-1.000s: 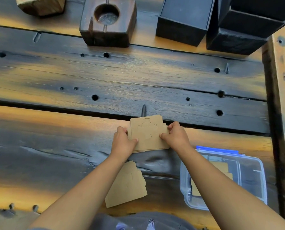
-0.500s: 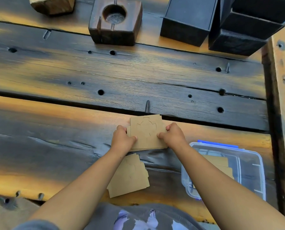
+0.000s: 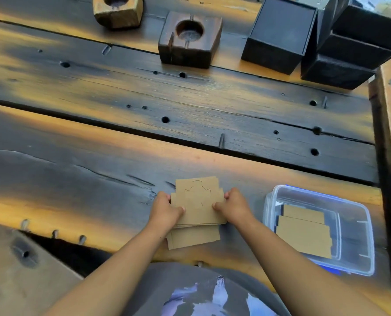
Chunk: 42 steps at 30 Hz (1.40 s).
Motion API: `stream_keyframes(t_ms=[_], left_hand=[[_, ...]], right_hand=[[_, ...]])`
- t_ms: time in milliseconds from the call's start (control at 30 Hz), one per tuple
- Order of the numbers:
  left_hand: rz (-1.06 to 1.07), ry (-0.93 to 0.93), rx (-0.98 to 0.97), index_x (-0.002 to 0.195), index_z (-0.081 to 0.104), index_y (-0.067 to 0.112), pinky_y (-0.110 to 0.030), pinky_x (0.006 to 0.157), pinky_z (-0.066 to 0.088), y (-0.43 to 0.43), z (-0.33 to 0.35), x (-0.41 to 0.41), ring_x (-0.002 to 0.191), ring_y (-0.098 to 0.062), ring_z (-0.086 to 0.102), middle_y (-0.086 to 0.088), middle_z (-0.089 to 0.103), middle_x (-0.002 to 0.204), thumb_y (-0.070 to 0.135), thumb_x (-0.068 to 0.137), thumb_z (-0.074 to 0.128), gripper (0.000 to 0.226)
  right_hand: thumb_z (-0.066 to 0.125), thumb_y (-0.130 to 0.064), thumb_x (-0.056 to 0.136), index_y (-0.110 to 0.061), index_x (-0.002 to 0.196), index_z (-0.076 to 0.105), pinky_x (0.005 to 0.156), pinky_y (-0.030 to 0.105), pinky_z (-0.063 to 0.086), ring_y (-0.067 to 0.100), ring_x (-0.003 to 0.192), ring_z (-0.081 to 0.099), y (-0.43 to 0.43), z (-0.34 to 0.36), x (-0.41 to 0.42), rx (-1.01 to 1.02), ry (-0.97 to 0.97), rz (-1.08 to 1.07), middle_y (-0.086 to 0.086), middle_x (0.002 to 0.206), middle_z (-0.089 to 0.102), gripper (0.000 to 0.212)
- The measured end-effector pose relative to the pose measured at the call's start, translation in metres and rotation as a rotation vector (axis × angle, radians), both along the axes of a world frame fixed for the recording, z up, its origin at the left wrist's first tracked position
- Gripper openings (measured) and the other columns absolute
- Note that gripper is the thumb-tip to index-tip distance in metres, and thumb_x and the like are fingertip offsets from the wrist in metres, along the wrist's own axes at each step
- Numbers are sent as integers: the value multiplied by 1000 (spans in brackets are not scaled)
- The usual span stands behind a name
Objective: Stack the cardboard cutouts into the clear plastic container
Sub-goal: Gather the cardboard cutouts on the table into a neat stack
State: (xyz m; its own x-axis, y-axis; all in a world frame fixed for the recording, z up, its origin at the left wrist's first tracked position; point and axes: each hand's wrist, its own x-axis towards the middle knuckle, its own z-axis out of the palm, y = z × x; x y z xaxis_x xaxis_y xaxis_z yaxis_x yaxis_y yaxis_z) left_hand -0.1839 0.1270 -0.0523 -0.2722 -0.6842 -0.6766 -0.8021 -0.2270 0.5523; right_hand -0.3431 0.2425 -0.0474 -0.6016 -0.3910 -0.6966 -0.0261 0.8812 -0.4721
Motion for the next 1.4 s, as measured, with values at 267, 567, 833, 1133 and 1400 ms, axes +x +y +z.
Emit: stream_keyframes(t_ms=[267, 567, 833, 1133, 1400], left_hand=[[7, -9, 25, 94, 46, 14, -39, 75, 55, 20, -10, 40, 90, -25, 65, -9, 65, 100, 19, 71, 76, 37], [-19, -57, 25, 99, 48, 14, -26, 57, 39, 22, -11, 59, 87, -21, 62, -6, 64, 101, 23, 74, 76, 39], [-53, -40, 61, 103, 49, 12, -30, 64, 46, 18, -8, 62, 90, -22, 64, -9, 66, 104, 24, 76, 77, 41], [7, -8, 142, 113, 51, 14, -39, 89, 52, 22, -5, 64, 100, -23, 64, -5, 65, 110, 22, 79, 76, 43], [173, 71, 312, 94, 52, 14, -51, 83, 59, 20, 1, 54, 98, -31, 67, -14, 67, 107, 5, 81, 74, 27]], right_hand=[[69, -22, 78, -10, 92, 49, 71, 35, 45, 25, 91, 58, 11, -1, 32, 47, 25, 106, 7, 98, 59, 27], [68, -22, 77, -12, 91, 47, 68, 30, 35, 24, 95, 53, 12, -8, 49, 74, 58, 144, 8, 102, 57, 27], [67, -22, 77, -17, 93, 46, 70, 27, 34, 19, 88, 49, 15, -8, 49, 42, 57, 125, 13, 110, 61, 27], [66, -24, 75, -14, 101, 50, 69, 31, 38, 25, 91, 56, 18, -5, 53, 43, 78, 107, 10, 110, 56, 32], [66, -25, 78, -9, 106, 55, 69, 32, 40, 26, 97, 57, 11, -2, 49, 77, 55, 86, 9, 107, 61, 34]])
